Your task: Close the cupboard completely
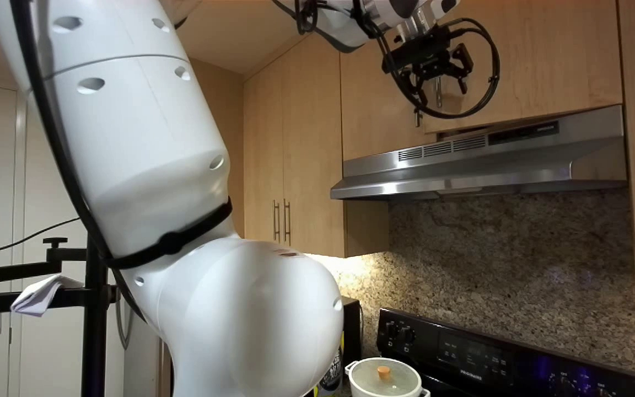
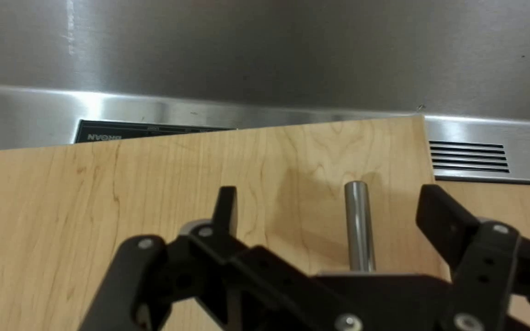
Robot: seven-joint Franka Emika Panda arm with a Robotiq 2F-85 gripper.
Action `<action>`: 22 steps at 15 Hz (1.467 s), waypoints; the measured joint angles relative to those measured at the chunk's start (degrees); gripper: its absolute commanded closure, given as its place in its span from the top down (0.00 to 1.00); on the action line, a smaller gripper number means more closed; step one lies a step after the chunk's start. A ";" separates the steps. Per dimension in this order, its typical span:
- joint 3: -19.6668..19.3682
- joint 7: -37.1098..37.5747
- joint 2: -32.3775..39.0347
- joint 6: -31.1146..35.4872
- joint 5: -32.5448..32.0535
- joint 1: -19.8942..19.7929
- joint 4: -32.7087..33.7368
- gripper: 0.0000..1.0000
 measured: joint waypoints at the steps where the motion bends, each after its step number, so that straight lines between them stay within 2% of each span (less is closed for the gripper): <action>1: 0.05 -0.04 0.37 0.00 0.00 0.02 0.27 1.00; 8: 1.15 -1.23 4.41 -1.29 0.00 0.08 2.53 1.00; 22: 1.04 -1.24 4.90 -2.01 0.00 -0.05 2.85 1.00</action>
